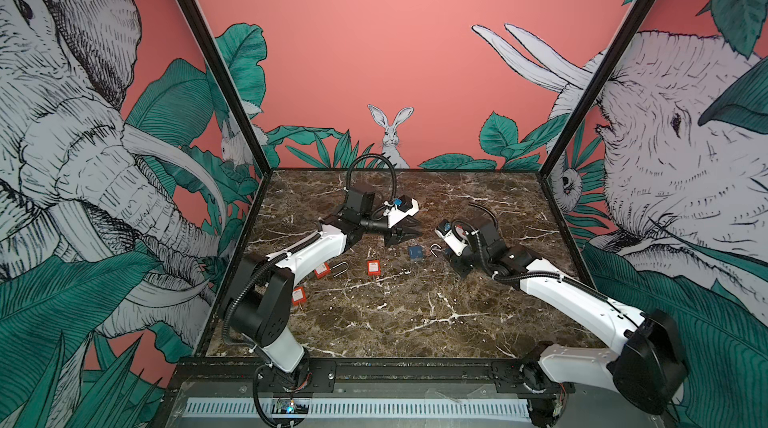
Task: Lock with the key
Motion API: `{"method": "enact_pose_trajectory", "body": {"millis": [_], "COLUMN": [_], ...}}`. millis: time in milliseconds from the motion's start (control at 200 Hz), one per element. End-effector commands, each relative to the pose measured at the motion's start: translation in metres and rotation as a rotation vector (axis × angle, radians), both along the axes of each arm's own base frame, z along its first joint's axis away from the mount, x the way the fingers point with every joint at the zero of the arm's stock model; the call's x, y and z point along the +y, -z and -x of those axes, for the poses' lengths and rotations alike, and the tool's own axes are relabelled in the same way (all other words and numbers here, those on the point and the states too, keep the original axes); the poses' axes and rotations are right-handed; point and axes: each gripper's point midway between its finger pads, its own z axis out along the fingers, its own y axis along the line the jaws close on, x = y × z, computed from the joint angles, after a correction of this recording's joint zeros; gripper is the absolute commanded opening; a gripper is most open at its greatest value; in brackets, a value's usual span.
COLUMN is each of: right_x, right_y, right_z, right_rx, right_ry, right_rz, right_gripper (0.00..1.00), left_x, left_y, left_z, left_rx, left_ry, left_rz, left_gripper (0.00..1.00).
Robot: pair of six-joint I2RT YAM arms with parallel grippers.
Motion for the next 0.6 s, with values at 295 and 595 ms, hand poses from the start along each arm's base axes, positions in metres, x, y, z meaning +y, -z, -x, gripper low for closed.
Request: {"method": "enact_pose_trajectory", "body": {"millis": [295,595], "right_x": [0.016,0.02], "right_y": [-0.041,-0.048], "right_z": [-0.008,-0.008], "right_rx": [-0.151,-0.176], "right_ry": [-0.084,-0.108], "right_rz": [-0.06,-0.082], "right_gripper": [0.16,0.14], "left_x": [-0.011,-0.027], "left_y": [0.01,0.022], "left_z": [0.038,0.026], "left_rx": [0.079,0.115], "left_ry": [0.191,0.162], "left_rz": [-0.018,-0.051], "left_gripper": [0.38,0.38]}}
